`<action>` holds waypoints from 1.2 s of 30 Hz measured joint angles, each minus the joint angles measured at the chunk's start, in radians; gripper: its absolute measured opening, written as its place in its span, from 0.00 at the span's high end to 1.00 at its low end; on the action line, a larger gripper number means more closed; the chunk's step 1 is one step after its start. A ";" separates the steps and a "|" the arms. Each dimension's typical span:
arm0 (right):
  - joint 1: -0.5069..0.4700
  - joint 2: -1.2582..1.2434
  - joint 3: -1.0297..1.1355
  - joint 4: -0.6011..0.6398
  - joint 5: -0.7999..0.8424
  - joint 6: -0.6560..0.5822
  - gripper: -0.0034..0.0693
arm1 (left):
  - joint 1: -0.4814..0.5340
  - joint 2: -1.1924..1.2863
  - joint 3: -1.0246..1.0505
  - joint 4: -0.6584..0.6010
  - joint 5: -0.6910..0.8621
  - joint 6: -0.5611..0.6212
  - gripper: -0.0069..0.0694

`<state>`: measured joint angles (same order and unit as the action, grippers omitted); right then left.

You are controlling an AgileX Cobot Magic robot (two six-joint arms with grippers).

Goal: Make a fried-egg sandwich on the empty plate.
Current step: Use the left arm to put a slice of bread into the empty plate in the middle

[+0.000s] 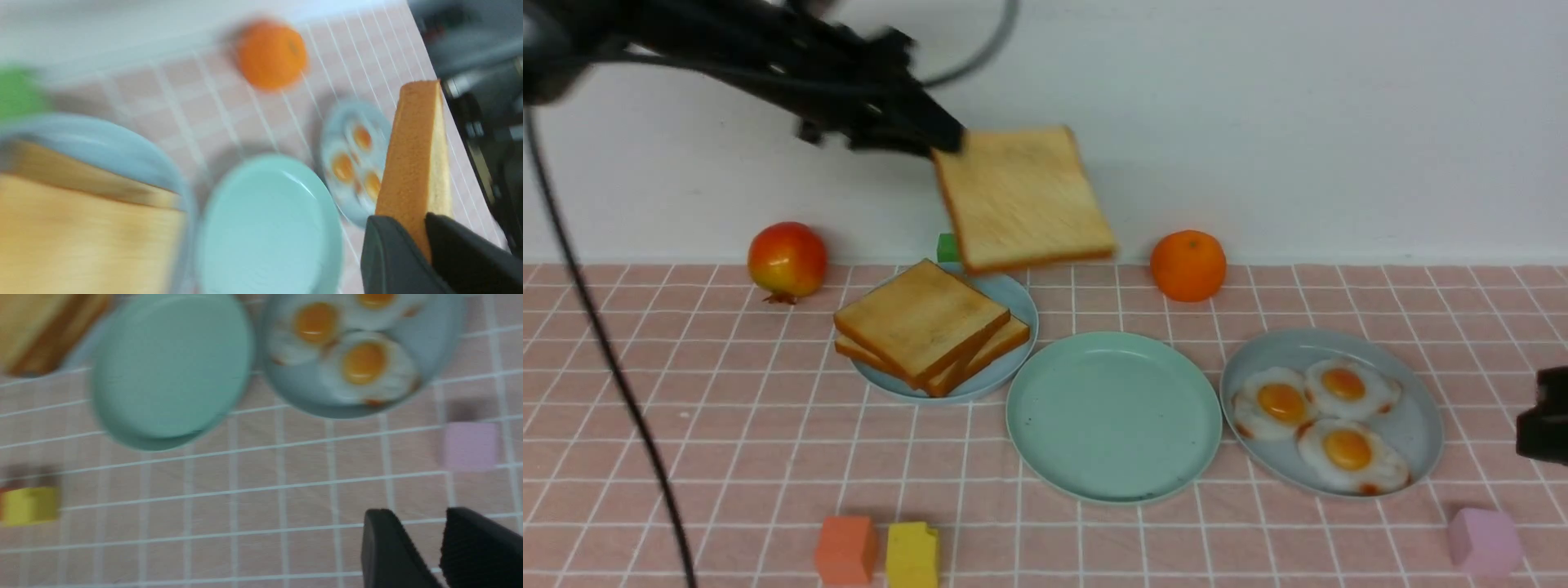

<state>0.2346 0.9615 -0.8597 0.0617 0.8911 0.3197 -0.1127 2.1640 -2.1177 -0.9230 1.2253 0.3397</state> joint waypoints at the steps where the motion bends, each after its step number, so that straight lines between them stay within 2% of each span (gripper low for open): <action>1: 0.000 0.008 0.000 -0.008 0.000 0.007 0.62 | -0.011 0.003 0.006 0.002 0.000 0.000 0.74; 8: 0.000 0.090 0.000 -0.035 -0.004 0.049 0.62 | -0.153 0.123 0.033 0.078 -0.045 0.010 0.74; 24: 0.000 0.115 0.000 -0.042 -0.028 0.049 0.61 | -0.174 0.231 0.033 0.173 -0.143 0.014 0.74; 27: 0.000 0.138 -0.011 -0.050 -0.023 0.049 0.59 | -0.176 0.236 0.033 0.211 -0.143 -0.032 0.74; 28: 0.000 0.172 -0.043 -0.062 -0.012 0.049 0.55 | -0.178 0.233 0.033 0.245 -0.140 -0.061 0.74; 30: 0.000 0.213 -0.081 -0.082 -0.010 0.052 0.50 | -0.181 0.228 0.033 0.281 -0.136 -0.094 0.70; 34: 0.000 0.296 -0.168 -0.095 -0.020 0.101 0.39 | -0.181 0.208 0.033 0.337 -0.133 -0.135 0.54; 36: 0.000 0.371 -0.220 -0.095 -0.042 0.161 0.32 | -0.181 0.184 0.033 0.340 -0.131 -0.160 0.41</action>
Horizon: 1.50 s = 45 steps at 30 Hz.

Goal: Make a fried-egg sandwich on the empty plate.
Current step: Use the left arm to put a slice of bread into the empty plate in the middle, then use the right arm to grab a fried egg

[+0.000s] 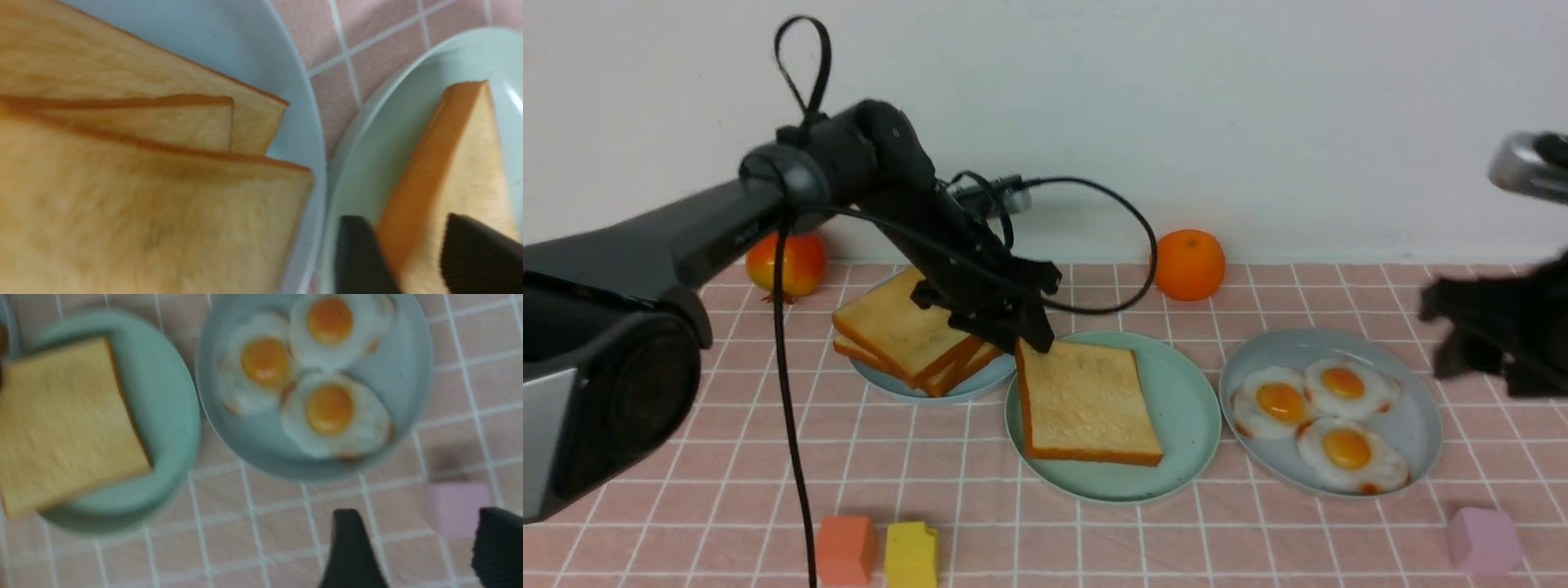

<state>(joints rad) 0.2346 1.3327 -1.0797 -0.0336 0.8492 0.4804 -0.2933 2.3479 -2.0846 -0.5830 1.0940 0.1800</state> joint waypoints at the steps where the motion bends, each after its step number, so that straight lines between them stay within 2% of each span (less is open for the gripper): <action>1: -0.001 0.033 -0.020 0.000 -0.007 0.024 0.28 | 0.000 -0.014 0.000 -0.006 0.003 -0.008 0.35; 4: -0.034 0.141 -0.089 0.007 -0.009 0.057 0.19 | 0.000 -0.064 0.000 -0.034 0.035 -0.023 0.18; 7: -0.065 0.195 -0.128 0.034 -0.008 0.066 0.15 | 0.000 -0.093 0.000 -0.037 0.052 -0.024 0.12; 9: -0.114 0.259 -0.167 0.108 -0.019 0.078 0.12 | 0.008 -0.137 0.000 -0.036 0.081 -0.028 0.09; 11: -0.158 0.311 -0.182 0.192 -0.061 0.089 0.12 | 0.022 -0.191 0.000 -0.021 0.118 -0.036 0.09; 14: -0.182 0.375 -0.185 0.246 -0.104 0.091 0.13 | 0.029 -0.275 0.009 0.011 0.130 -0.051 0.11; 18: -0.182 0.451 -0.185 0.238 -0.132 0.091 0.13 | 0.030 -0.399 0.063 0.033 0.132 -0.057 0.15; 25: -0.194 0.592 -0.214 0.191 -0.184 0.157 0.13 | 0.029 -0.687 0.330 0.059 0.132 0.000 0.19; 30: -0.210 0.651 -0.251 0.192 -0.223 0.170 0.14 | 0.029 -0.743 0.435 0.060 0.130 0.039 0.20; 37: -0.224 0.681 -0.264 0.230 -0.240 0.166 0.15 | 0.029 -0.744 0.442 0.053 0.112 0.041 0.20; 42: -0.225 0.694 -0.273 0.255 -0.239 0.108 0.23 | 0.029 -0.745 0.442 0.045 0.110 0.041 0.20; 44: -0.230 0.699 -0.277 0.276 -0.233 0.068 0.37 | 0.029 -0.745 0.442 0.045 0.110 0.042 0.20; 45: -0.230 0.700 -0.277 0.277 -0.233 0.063 0.38 | 0.029 -0.745 0.442 0.045 0.110 0.042 0.20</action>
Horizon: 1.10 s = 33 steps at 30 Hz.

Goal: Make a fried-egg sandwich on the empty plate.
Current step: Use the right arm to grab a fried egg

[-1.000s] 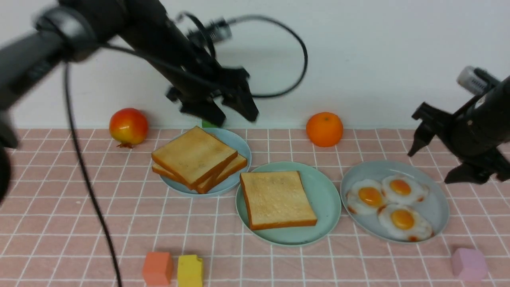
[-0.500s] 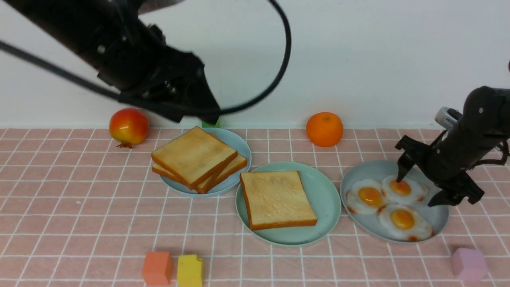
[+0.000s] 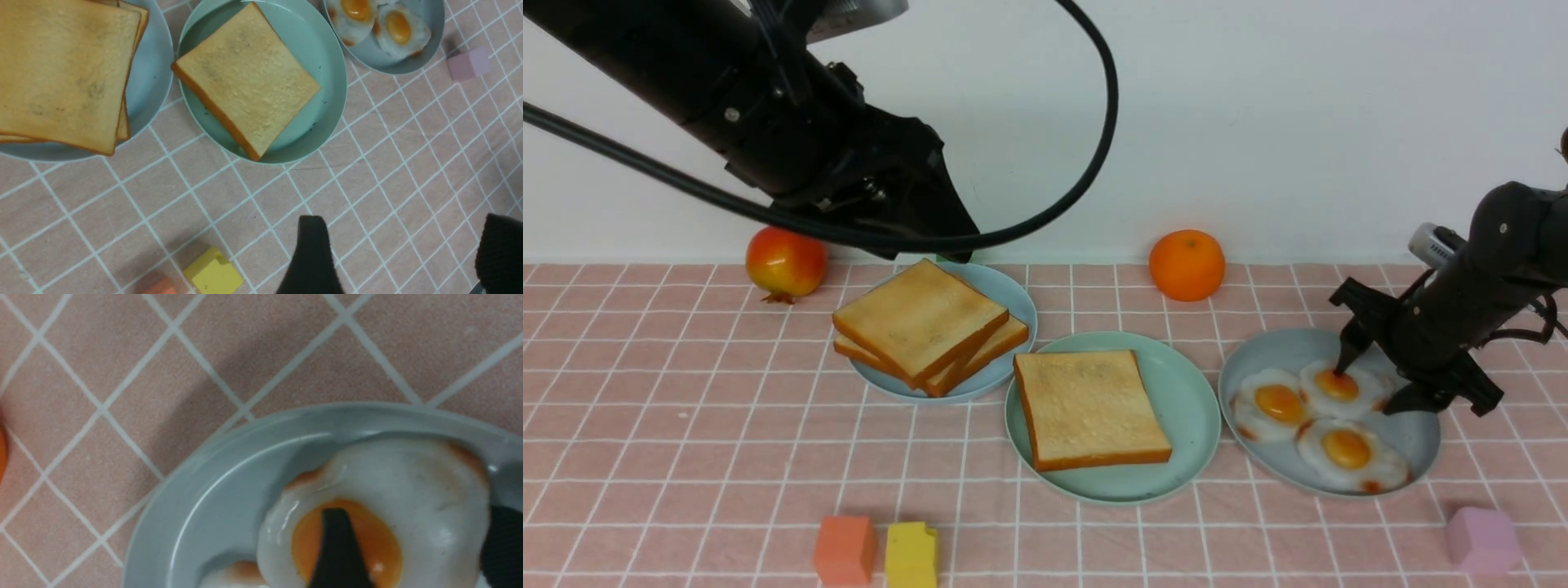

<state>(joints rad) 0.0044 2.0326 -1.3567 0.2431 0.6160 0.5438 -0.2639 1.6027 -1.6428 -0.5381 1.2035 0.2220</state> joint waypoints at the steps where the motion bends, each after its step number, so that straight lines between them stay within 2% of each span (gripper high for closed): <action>1: -0.002 0.003 0.000 0.005 -0.001 -0.017 0.50 | 0.000 0.000 0.000 0.000 -0.001 0.000 0.20; 3: -0.002 0.007 0.000 -0.005 0.010 -0.044 0.67 | 0.000 0.000 0.000 0.000 -0.001 0.000 0.20; 4: -0.002 0.007 -0.001 -0.006 0.010 -0.048 0.68 | 0.000 0.000 0.000 -0.001 -0.001 0.000 0.20; 5: -0.002 0.007 -0.001 -0.012 0.015 -0.057 0.74 | 0.000 0.000 0.000 -0.004 -0.001 0.000 0.20; 13: -0.002 -0.003 -0.001 -0.034 0.021 -0.092 0.75 | 0.000 0.000 0.000 -0.008 -0.001 0.002 0.20; 16: -0.001 -0.023 0.002 -0.038 0.029 -0.109 0.87 | 0.000 0.000 0.000 -0.009 -0.002 0.002 0.20; 25: 0.000 -0.032 0.011 -0.043 0.075 -0.133 0.91 | 0.000 0.000 0.000 -0.016 -0.007 0.002 0.20; 33: 0.000 -0.065 0.007 -0.010 0.094 -0.209 0.91 | 0.000 0.000 0.000 -0.019 -0.010 0.002 0.20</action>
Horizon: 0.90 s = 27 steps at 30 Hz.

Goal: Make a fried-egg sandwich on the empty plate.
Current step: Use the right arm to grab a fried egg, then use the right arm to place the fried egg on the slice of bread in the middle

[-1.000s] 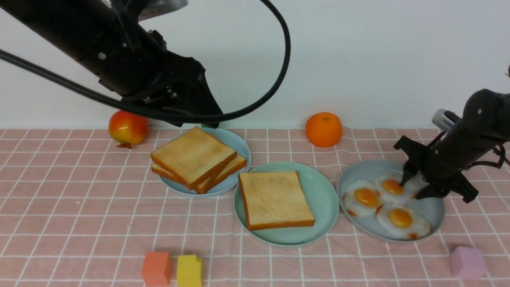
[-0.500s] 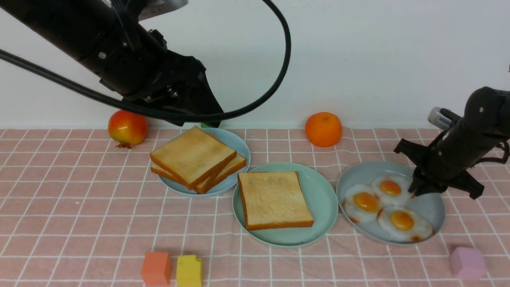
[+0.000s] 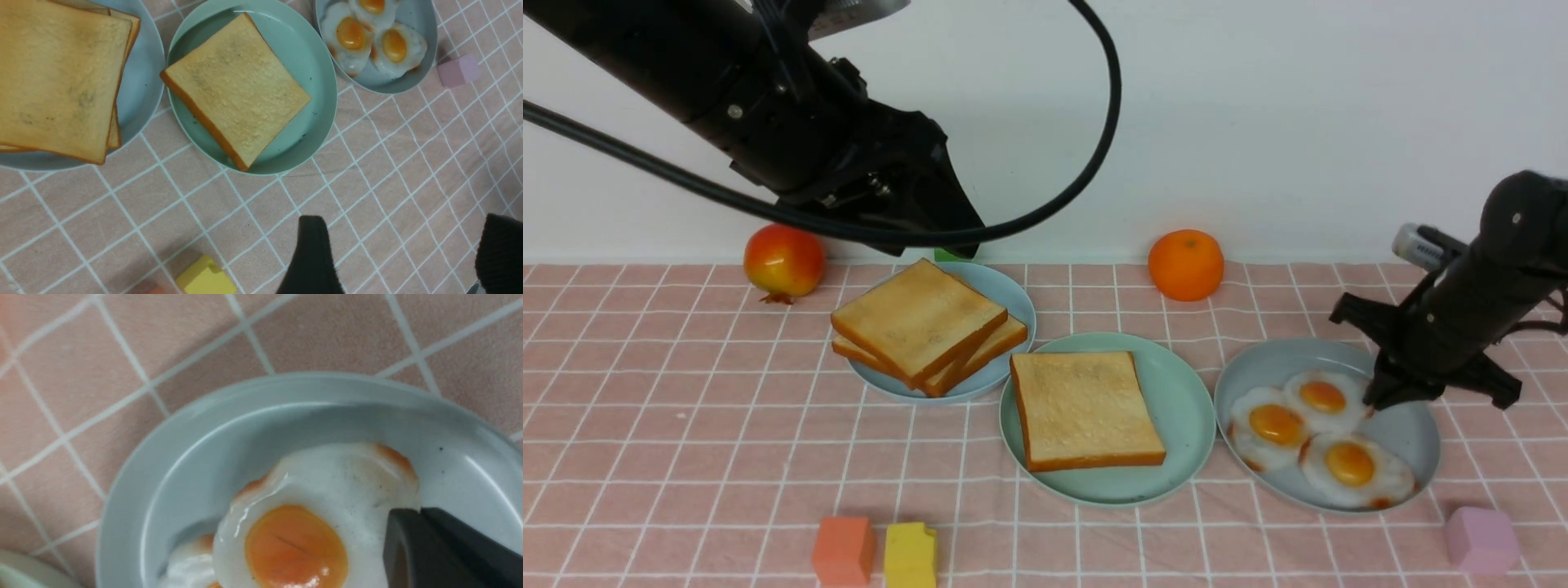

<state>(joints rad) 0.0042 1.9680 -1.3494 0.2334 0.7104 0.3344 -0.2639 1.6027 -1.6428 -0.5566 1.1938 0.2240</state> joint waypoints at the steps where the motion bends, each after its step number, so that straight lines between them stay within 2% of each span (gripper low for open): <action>1: 0.000 -0.001 -0.001 0.000 0.000 -0.002 0.91 | 0.000 0.000 0.000 0.000 0.000 0.000 0.20; 5: 0.000 -0.025 -0.011 0.014 0.016 -0.042 0.91 | 0.000 0.000 0.000 -0.001 -0.002 0.000 0.20; 9: 0.000 -0.041 -0.013 0.080 0.052 -0.154 0.91 | 0.000 0.000 0.000 -0.001 -0.003 0.000 0.20; 12: 0.001 -0.042 -0.013 0.161 0.064 -0.283 0.91 | 0.000 0.000 0.000 -0.001 -0.006 0.000 0.20; 14: 0.001 -0.042 -0.013 0.267 0.065 -0.384 0.92 | 0.000 0.000 0.000 -0.001 -0.008 0.000 0.20; 15: 0.001 -0.042 -0.013 0.267 0.065 -0.393 0.92 | 0.000 0.000 0.000 -0.001 -0.008 0.000 0.20; 17: 0.016 -0.043 -0.013 0.382 0.062 -0.512 0.92 | 0.000 0.000 0.000 -0.001 -0.020 0.000 0.20; 19: 0.025 -0.043 -0.013 0.406 0.059 -0.540 0.92 | 0.000 0.000 0.000 -0.001 -0.022 0.000 0.20; 22: 0.104 -0.043 -0.016 0.465 0.031 -0.602 0.92 | 0.000 0.000 0.000 -0.001 -0.024 0.001 0.20; 23: 0.104 -0.043 -0.018 0.465 0.031 -0.603 0.92 | 0.000 0.000 0.000 -0.001 -0.024 0.001 0.20; 27: 0.229 -0.037 -0.070 0.451 0.001 -0.608 0.92 | 0.000 0.000 0.000 -0.001 -0.024 0.001 0.20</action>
<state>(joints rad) 0.2336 1.9306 -1.4194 0.6844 0.7115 -0.2734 -0.2639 1.6027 -1.6428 -0.5576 1.1696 0.2249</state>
